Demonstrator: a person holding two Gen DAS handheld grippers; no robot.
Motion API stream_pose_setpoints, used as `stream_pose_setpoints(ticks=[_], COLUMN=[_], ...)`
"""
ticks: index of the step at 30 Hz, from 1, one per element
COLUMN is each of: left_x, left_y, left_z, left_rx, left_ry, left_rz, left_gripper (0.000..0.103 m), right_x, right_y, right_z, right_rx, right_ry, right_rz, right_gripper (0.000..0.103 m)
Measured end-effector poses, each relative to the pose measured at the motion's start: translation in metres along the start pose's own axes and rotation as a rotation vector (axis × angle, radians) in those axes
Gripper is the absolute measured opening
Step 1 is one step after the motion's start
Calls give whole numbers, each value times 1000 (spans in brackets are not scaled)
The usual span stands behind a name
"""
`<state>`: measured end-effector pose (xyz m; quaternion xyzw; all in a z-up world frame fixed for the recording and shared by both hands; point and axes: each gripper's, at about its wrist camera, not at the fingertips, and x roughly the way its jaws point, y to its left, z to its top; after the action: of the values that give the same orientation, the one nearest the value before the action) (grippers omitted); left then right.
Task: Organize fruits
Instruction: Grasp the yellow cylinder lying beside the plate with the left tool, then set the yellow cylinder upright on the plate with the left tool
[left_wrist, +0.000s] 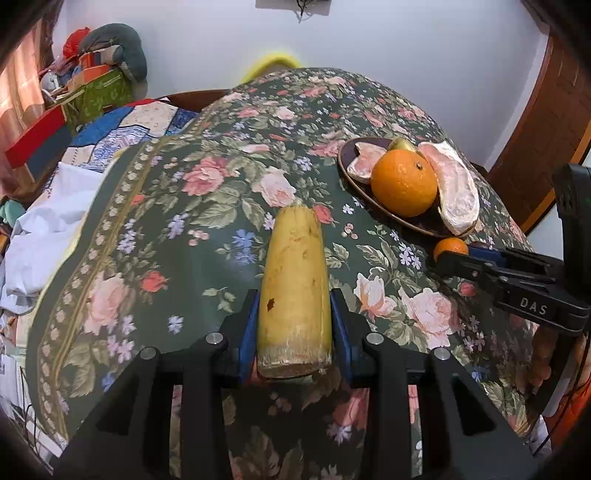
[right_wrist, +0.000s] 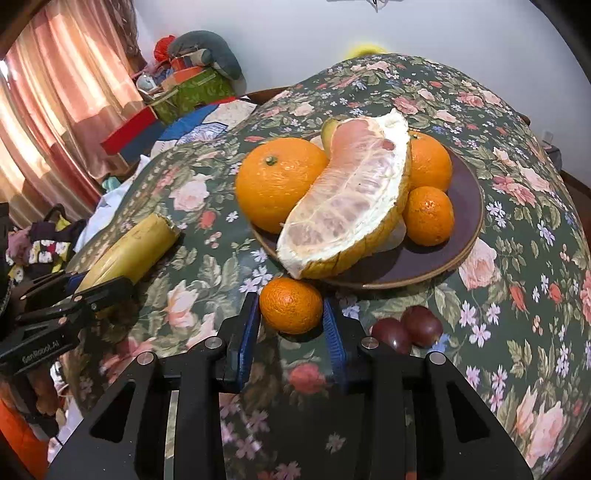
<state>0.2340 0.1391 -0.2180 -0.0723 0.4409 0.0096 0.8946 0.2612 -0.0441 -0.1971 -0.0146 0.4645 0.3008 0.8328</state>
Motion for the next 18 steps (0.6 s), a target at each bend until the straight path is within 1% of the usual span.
stream_pose_setpoints(ticks=[4, 9, 18], left_x=[-13, -28, -44], left_y=[0, -8, -27], left_z=[2, 7, 16], left_rx=[-2, 20, 59], left_ry=[-22, -46, -70], left_rz=[11, 14, 4], left_gripper=[36, 36, 36], right_x=[-13, -35, -65], right_y=[2, 1, -17], right_z=[-2, -3, -2], right_rx=[-10, -21, 5], right_ry=[-22, -63, -123], right_rz=[-8, -24, -41], right_gripper=[31, 31, 31])
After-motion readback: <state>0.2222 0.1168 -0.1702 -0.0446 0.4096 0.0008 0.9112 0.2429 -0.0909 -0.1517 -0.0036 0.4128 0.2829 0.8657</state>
